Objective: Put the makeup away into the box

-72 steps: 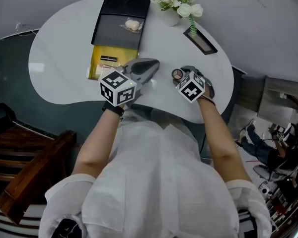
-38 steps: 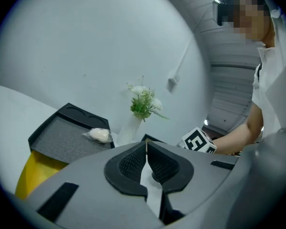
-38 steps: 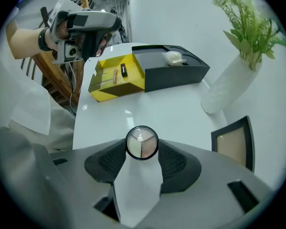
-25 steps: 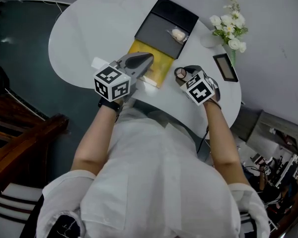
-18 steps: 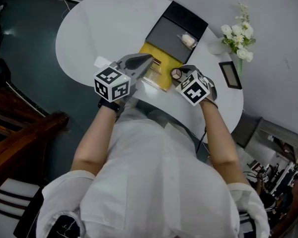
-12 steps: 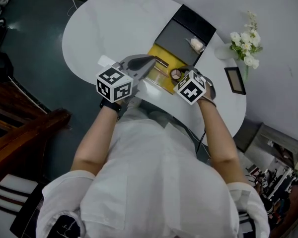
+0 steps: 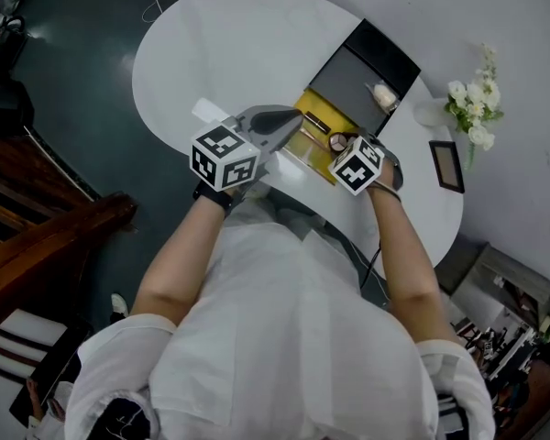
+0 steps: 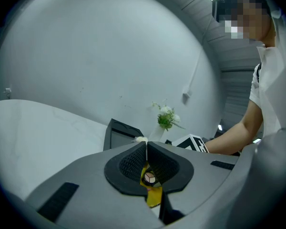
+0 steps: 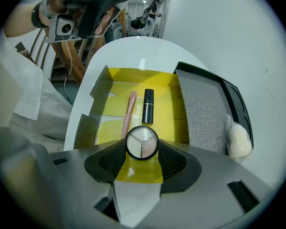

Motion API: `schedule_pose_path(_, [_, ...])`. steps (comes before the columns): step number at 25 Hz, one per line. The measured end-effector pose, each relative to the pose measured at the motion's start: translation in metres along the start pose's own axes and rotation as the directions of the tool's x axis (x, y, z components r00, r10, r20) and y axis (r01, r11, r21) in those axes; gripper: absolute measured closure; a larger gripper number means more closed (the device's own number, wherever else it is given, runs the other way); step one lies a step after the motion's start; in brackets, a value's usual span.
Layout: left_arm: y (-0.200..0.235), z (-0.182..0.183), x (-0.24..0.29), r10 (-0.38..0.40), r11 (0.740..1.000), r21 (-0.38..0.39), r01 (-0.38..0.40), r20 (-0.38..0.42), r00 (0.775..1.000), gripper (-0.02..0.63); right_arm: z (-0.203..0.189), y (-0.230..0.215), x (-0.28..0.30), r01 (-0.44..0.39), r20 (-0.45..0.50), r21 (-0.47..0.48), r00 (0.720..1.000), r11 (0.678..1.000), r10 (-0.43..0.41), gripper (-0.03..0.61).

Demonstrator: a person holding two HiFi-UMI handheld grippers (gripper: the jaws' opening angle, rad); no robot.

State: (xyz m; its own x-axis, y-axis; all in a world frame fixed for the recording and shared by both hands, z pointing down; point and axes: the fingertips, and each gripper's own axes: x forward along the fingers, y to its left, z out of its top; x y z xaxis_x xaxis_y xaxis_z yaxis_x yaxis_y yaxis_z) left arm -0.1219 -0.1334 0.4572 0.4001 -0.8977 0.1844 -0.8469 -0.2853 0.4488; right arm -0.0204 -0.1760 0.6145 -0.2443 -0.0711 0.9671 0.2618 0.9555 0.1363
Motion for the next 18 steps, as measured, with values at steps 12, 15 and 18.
schedule_pose_path(12, [0.006,0.0,0.002,-0.009,1.0,0.0,0.009,-0.016,1.0,0.591,0.002,-0.002,0.013,-0.003,-0.023,-0.03,1.0,1.0,0.003,0.367])
schedule_pose_path(15, [0.005,0.0,0.003,-0.016,1.0,0.001,0.016,-0.019,1.0,0.591,0.003,-0.001,0.014,-0.007,-0.021,-0.032,1.0,0.999,0.007,0.367])
schedule_pose_path(18, [0.004,0.0,0.004,-0.021,1.0,0.003,0.021,-0.022,1.0,0.591,0.003,-0.001,0.014,-0.007,-0.023,-0.031,1.0,0.999,0.006,0.367])
